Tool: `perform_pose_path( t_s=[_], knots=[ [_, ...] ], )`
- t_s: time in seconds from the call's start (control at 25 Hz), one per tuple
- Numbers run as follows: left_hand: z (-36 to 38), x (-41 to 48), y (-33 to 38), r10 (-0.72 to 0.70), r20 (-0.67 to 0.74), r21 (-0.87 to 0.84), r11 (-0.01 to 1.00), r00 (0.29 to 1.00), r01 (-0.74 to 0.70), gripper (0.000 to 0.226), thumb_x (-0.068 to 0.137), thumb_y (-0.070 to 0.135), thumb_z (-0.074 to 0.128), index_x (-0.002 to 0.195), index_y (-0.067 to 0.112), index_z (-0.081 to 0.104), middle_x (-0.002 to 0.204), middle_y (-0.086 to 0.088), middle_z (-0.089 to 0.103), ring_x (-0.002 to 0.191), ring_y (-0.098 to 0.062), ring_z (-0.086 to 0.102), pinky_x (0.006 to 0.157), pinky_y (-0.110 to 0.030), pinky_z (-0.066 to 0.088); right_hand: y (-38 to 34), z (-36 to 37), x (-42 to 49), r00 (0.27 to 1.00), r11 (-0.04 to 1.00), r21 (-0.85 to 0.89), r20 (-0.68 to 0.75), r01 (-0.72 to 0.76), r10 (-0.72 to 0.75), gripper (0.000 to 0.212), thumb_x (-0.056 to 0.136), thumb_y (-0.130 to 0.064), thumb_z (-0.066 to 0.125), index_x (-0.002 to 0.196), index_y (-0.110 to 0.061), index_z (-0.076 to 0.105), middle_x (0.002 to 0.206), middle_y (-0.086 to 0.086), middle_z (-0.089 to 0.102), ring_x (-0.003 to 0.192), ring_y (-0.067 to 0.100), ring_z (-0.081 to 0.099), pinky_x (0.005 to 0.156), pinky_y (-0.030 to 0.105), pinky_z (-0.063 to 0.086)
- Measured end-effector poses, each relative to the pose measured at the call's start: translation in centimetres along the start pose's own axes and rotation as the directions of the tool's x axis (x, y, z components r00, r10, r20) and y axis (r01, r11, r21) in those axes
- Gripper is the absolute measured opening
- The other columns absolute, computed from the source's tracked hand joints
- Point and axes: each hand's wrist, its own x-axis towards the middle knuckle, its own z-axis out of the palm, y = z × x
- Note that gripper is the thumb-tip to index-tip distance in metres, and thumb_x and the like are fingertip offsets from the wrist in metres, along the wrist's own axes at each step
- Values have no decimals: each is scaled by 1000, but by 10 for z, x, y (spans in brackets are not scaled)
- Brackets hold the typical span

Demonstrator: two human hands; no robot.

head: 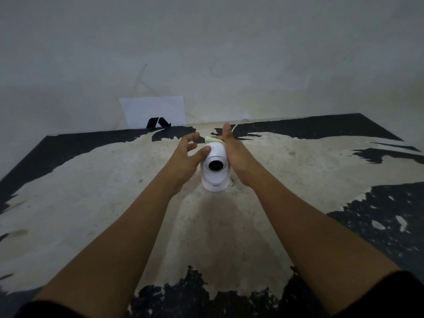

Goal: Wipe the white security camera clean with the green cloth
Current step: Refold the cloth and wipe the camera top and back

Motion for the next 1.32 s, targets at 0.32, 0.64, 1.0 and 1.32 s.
perform_pose_path(
  t_s=[0.32, 0.64, 1.0, 1.32],
  knots=[
    [-1, 3, -6, -10, 21, 8, 1000, 1000, 10, 49, 88, 43, 56, 134, 37, 39, 140, -6, 44, 125, -23, 45, 90, -36, 37, 34, -29, -29, 988, 957, -266, 131, 118, -85, 33, 93, -25, 54, 126, -21, 54, 122, 4, 64, 102, 18, 61, 87, 33, 50],
    [-9, -5, 15, 3, 55, 32, 999, 998, -5, 59, 91, 36, 55, 142, 42, 28, 153, -5, 29, 139, -21, 31, 101, -35, 28, -12, -42, -37, 966, 946, -238, -86, 218, -244, 31, 87, -5, 44, 98, -18, 71, 89, -3, 68, 74, 12, 58, 65, 27, 46],
    [-21, -8, 44, 180, -75, 22, 984, 981, -179, 11, 85, 18, 64, 78, 15, 56, 73, -1, 59, 61, -8, 57, 56, -19, 45, -29, -25, -25, 952, 960, 59, -154, 275, -263, 16, 90, -27, 61, 104, -20, 62, 88, -10, 61, 76, 0, 56, 68, 12, 43],
    [-11, 26, 27, 133, -63, 409, 907, 989, -96, 15, 90, 21, 53, 93, 7, 49, 81, -6, 51, 68, -20, 49, 56, -30, 42, 11, -9, -13, 994, 996, 78, -106, 38, -30, 32, 91, -34, 57, 119, -17, 55, 117, 1, 61, 103, 16, 58, 86, 28, 45]
  ],
)
